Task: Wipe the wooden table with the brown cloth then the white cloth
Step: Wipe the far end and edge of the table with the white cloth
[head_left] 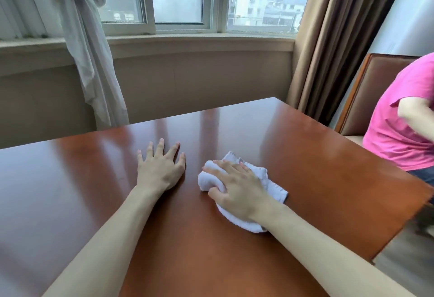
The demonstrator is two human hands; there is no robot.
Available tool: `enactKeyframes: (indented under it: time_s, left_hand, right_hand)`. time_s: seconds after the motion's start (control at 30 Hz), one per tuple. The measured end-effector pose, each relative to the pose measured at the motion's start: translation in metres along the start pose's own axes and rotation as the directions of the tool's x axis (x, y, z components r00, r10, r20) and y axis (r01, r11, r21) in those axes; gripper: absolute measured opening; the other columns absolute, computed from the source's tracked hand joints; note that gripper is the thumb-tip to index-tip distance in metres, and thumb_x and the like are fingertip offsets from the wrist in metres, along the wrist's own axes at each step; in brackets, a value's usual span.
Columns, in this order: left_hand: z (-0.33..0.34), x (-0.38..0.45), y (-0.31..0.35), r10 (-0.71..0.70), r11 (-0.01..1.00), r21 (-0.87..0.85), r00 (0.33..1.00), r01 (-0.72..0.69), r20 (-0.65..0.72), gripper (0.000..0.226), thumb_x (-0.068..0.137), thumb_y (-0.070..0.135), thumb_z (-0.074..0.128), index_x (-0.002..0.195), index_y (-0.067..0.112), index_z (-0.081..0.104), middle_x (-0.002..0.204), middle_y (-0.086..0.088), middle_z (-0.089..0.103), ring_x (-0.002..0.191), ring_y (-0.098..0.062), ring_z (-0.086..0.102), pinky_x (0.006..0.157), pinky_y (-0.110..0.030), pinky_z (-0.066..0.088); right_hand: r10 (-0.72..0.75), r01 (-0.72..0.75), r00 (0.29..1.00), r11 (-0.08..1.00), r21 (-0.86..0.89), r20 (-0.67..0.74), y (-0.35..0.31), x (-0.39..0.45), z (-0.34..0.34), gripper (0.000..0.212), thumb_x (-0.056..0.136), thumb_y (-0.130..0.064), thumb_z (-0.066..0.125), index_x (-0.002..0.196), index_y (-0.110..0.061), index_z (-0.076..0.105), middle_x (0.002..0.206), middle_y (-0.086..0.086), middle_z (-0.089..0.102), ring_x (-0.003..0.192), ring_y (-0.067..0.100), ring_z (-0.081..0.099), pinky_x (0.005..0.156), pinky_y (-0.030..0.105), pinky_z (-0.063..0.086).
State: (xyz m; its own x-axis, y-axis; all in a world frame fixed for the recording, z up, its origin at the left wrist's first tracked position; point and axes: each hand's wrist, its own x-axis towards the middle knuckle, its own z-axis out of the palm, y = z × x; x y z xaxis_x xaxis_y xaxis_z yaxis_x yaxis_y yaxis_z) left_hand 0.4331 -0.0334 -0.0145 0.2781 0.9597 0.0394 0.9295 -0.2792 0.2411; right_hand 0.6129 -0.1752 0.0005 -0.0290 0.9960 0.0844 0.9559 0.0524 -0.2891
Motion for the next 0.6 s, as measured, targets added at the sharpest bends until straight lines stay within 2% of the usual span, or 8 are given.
enactKeyframes:
  time_s: [0.23, 0.37, 0.47, 0.6]
  left_hand:
    - [0.004, 0.001, -0.001, 0.008, 1.0, 0.002, 0.999, -0.008, -0.038, 0.058, 0.099, 0.06, 0.021, 0.156, 0.049, 0.015, 0.168, 0.0, 0.01, 0.154, -0.027, 0.002, 0.123, -0.054, 0.001]
    - [0.006, 0.006, 0.0, -0.018, 0.999, 0.029, 0.999, 0.019, -0.045, 0.062, 0.092, 0.064, 0.011, 0.154, 0.054, 0.008, 0.168, 0.007, 0.005, 0.154, -0.02, -0.004, 0.124, -0.049, -0.001]
    - [0.006, 0.006, -0.001, -0.034, 0.999, 0.013, 0.998, 0.035, -0.048, 0.068, 0.086, 0.066, 0.008, 0.153, 0.056, 0.009, 0.168, 0.009, 0.005, 0.154, -0.018, -0.004, 0.124, -0.047, -0.002]
    - [0.005, 0.006, 0.001, -0.027, 1.0, -0.002, 0.998, 0.027, -0.052, 0.059, 0.095, 0.064, 0.019, 0.153, 0.054, 0.013, 0.168, 0.006, 0.008, 0.154, -0.02, -0.001, 0.124, -0.048, 0.0]
  right_hand:
    - [0.209, -0.21, 0.977, 0.978, -0.011, -0.047, 0.066, 0.184, -0.004, 0.048, 0.093, -0.043, 0.029, 0.135, -0.034, 0.052, 0.146, 0.0, 0.051, 0.137, 0.029, 0.04, 0.116, 0.052, 0.024]
    - [0.339, -0.343, 0.933, 0.939, -0.005, -0.122, 0.093, 0.28, -0.006, 0.045, 0.098, -0.034, 0.029, 0.127, -0.022, 0.061, 0.136, 0.011, 0.054, 0.13, 0.037, 0.044, 0.115, 0.055, 0.025]
    - [0.377, -0.382, 0.915, 0.924, -0.005, -0.147, 0.096, 0.308, -0.005, 0.041, 0.1, -0.03, 0.031, 0.122, -0.017, 0.063, 0.131, 0.013, 0.056, 0.126, 0.037, 0.045, 0.113, 0.056, 0.027]
    - [0.278, -0.279, 0.949, 0.96, 0.014, -0.15, 0.084, 0.267, -0.005, 0.042, 0.092, -0.04, 0.027, 0.102, -0.022, 0.064, 0.118, 0.007, 0.062, 0.117, 0.035, 0.049, 0.107, 0.052, 0.033]
